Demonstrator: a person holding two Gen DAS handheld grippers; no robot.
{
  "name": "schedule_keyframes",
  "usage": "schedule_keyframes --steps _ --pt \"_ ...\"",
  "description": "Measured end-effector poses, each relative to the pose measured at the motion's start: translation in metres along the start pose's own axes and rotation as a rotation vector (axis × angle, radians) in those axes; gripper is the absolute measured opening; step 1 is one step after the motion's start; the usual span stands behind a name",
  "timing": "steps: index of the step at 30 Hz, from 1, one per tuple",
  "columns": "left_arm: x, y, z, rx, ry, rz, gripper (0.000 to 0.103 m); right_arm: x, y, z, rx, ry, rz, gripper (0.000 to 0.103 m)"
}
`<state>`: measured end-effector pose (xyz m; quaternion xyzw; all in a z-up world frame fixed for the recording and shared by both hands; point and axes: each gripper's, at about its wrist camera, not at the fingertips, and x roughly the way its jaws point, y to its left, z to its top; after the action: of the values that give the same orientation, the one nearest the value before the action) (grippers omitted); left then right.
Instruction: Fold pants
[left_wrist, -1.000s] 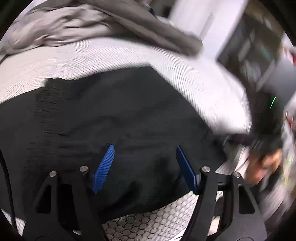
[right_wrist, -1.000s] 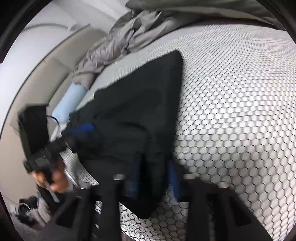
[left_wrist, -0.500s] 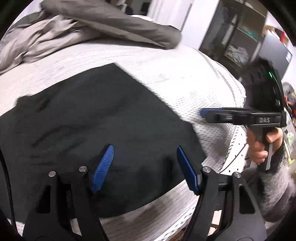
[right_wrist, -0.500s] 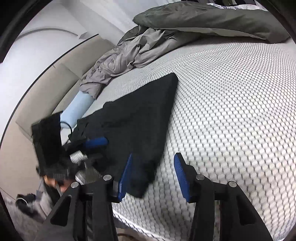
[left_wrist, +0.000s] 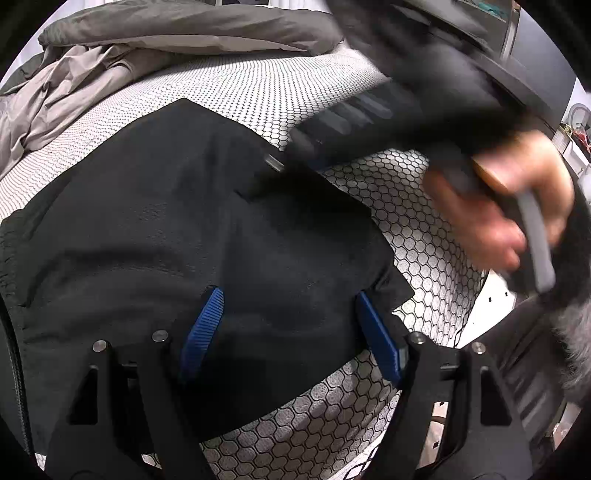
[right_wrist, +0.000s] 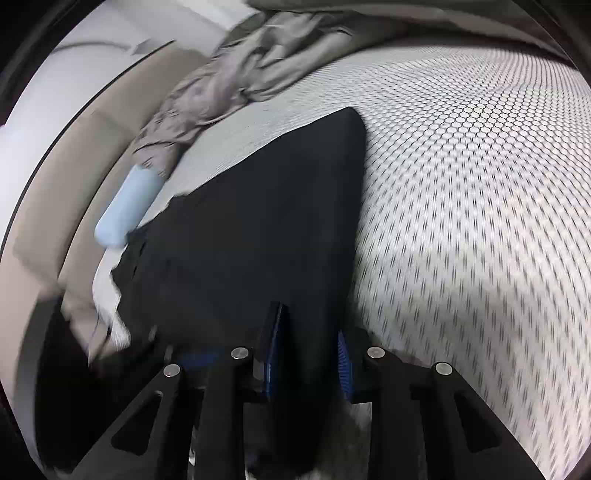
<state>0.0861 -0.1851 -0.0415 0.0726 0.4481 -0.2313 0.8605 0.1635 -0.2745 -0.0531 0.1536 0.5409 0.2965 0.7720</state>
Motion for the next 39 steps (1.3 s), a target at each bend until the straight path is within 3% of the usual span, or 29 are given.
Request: schedule_keyframes --steps 5,8,13,15,19,24,28,30,33,35,37,39 --pt "0.001 0.006 -0.001 -0.007 0.001 -0.034 0.072 0.024 -0.015 0.069 0.033 -0.034 -0.016 0.021" --pt "0.000 0.006 -0.002 -0.001 -0.001 -0.038 0.072 0.049 -0.020 0.111 0.017 -0.037 -0.084 0.019" --pt "-0.003 0.010 -0.003 0.003 -0.001 -0.055 0.073 0.067 -0.032 0.149 0.031 -0.060 -0.149 0.019" --pt "-0.003 0.012 -0.002 0.014 -0.007 -0.061 0.076 0.066 -0.040 0.158 0.103 -0.078 -0.135 0.019" --pt "-0.012 0.016 0.001 0.010 -0.024 -0.084 0.077 0.035 -0.041 0.140 0.160 -0.102 -0.092 0.023" --pt "-0.046 0.038 -0.004 -0.069 -0.094 -0.130 0.077 -0.015 -0.035 0.054 0.122 -0.074 -0.002 0.032" --pt "-0.051 0.049 -0.007 -0.112 -0.125 -0.162 0.077 -0.030 -0.036 -0.007 0.076 0.027 0.091 0.040" --pt "-0.039 0.044 -0.006 -0.100 -0.089 -0.158 0.077 -0.020 -0.018 -0.014 -0.018 0.052 0.079 0.041" --pt "-0.012 0.028 -0.005 -0.021 -0.005 -0.063 0.077 -0.012 -0.011 -0.013 -0.064 0.091 0.101 0.041" --pt "-0.006 0.021 -0.005 0.024 0.008 -0.015 0.078 -0.001 -0.004 -0.005 -0.106 0.115 0.088 0.041" --pt "-0.004 0.023 -0.003 0.023 0.014 -0.016 0.078 0.018 0.003 0.010 -0.123 0.121 0.079 0.040" --pt "-0.003 0.029 -0.002 0.005 0.023 -0.038 0.078 0.029 0.002 0.024 -0.123 0.123 0.079 0.032"
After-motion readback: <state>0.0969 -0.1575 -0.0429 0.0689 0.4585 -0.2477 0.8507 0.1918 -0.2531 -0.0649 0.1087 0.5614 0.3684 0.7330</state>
